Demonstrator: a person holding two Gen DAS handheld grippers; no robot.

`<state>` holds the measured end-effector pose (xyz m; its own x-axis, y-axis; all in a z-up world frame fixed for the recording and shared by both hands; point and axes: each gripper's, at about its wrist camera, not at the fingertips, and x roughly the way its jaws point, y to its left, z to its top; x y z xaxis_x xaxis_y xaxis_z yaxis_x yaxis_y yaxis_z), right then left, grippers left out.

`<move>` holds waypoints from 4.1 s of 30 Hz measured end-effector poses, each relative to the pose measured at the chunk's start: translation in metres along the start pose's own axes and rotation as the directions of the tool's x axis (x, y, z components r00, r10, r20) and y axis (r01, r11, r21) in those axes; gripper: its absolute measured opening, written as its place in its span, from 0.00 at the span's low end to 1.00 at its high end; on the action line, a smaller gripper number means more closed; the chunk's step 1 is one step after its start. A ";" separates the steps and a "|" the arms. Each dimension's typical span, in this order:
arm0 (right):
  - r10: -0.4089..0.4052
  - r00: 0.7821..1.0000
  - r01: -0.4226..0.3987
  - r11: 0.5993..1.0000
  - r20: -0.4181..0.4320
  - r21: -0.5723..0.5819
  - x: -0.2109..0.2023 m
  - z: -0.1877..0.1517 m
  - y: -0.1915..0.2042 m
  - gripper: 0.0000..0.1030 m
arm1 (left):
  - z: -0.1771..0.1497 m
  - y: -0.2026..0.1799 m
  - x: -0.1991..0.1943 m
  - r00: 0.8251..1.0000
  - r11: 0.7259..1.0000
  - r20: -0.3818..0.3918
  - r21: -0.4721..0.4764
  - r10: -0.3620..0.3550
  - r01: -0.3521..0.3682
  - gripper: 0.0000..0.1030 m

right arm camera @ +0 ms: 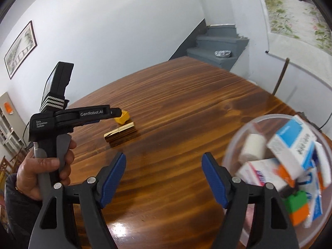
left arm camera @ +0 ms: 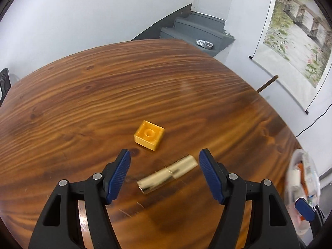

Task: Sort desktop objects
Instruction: 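Move both open tools back toward the yellow block and gold tube, then grasp the yellow block with the left tool while the right tool grasps the gold tube, then carry the yellow block and gold tube over the clear bowl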

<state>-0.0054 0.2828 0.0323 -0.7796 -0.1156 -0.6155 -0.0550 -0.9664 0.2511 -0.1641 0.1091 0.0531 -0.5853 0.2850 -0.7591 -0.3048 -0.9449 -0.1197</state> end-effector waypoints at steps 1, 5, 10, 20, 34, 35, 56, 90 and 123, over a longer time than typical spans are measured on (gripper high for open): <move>0.005 1.000 -0.005 1.000 -0.013 -0.008 0.007 0.001 0.004 0.76 | 0.001 0.002 0.004 1.000 1.000 -0.002 0.007 0.004 -0.004 0.70; -0.002 0.999 0.000 0.999 -0.047 -0.037 0.028 0.004 0.019 0.76 | 0.006 0.003 0.024 0.999 0.997 -0.012 0.071 0.039 -0.038 0.70; -0.011 0.997 0.007 0.999 -0.081 -0.042 0.053 0.010 0.028 0.76 | 0.010 0.004 0.043 0.997 0.989 -0.023 0.130 0.077 -0.073 0.70; -0.020 0.988 0.015 0.999 -0.156 -0.034 0.088 0.011 0.032 0.76 | 0.012 0.023 0.066 0.997 0.993 -0.051 0.106 0.060 -0.054 0.70; -0.012 0.983 0.002 0.999 -0.184 -0.054 0.104 0.008 0.052 0.76 | 0.011 0.039 0.058 0.999 0.998 -0.030 0.051 0.036 -0.035 0.33; -0.010 0.982 0.000 0.998 -0.186 -0.056 0.106 0.008 0.055 0.76 | 0.012 0.041 0.057 0.999 0.998 -0.024 0.051 0.044 -0.042 0.33; 0.010 0.978 -0.013 1.000 -0.210 -0.009 0.168 0.042 0.085 0.76 | 0.023 0.084 0.051 0.994 0.993 -0.029 -0.059 0.102 -0.104 0.34; -0.084 0.993 0.081 0.996 -0.084 -0.041 0.068 0.016 0.060 0.25 | 0.015 0.010 0.021 0.998 0.994 0.024 0.093 -0.056 0.054 0.33; -0.328 0.936 0.296 0.929 0.126 0.222 -0.113 -0.032 -0.081 0.25 | -0.069 -0.159 -0.068 0.930 0.854 -0.007 0.393 -0.368 0.341 0.33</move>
<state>0.1072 0.3665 0.0574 -0.7903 0.2375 -0.5648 -0.4200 -0.8811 0.2173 -0.0236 0.2289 0.0799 -0.4267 0.6116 -0.6663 -0.7552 -0.6462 -0.1096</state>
